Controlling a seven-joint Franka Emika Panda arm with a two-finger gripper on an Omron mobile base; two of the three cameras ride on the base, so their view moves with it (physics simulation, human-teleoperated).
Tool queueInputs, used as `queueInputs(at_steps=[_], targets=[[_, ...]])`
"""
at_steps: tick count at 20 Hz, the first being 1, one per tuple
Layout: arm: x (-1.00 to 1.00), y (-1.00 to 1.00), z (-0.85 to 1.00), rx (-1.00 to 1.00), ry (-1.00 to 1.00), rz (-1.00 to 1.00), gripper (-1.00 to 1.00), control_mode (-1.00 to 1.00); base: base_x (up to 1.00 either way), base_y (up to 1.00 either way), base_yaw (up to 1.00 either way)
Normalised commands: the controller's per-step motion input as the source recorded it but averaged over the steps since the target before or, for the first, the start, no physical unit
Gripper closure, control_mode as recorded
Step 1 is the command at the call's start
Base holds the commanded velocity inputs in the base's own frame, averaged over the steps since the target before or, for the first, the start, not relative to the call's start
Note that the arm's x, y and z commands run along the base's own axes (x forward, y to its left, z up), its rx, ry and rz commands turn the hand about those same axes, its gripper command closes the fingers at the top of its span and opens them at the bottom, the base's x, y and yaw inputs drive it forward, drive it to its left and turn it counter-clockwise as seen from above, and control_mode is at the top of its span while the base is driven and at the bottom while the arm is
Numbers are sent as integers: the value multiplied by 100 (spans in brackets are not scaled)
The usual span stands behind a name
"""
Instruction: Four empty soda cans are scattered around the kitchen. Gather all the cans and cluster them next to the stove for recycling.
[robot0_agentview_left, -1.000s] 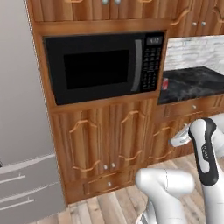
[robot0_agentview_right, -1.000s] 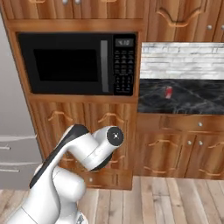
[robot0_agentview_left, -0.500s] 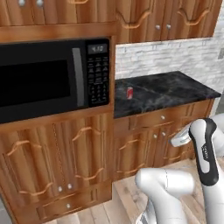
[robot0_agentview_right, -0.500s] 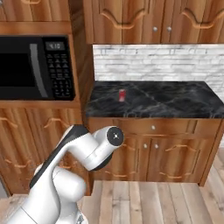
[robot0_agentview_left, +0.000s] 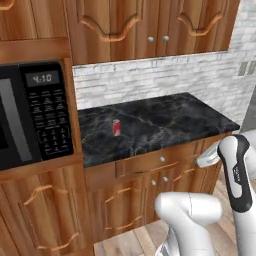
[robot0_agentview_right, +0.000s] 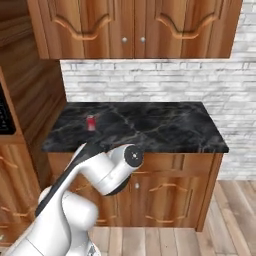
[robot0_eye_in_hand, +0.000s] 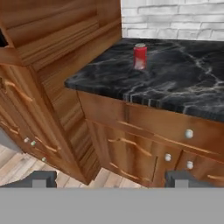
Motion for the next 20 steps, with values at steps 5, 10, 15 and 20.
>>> queueInputs(at_steps=[5,10,15,20], targets=[[0,0,0,0,0,0,-100,100,76,37,-11],[0,0,0,0,0,0,-100,100,46,75,-9],[27,22,0,-1,0,-3,-100,-100,29,38,-2],[76,63,0,-4,2,-17,-100,-100,0,0,0]])
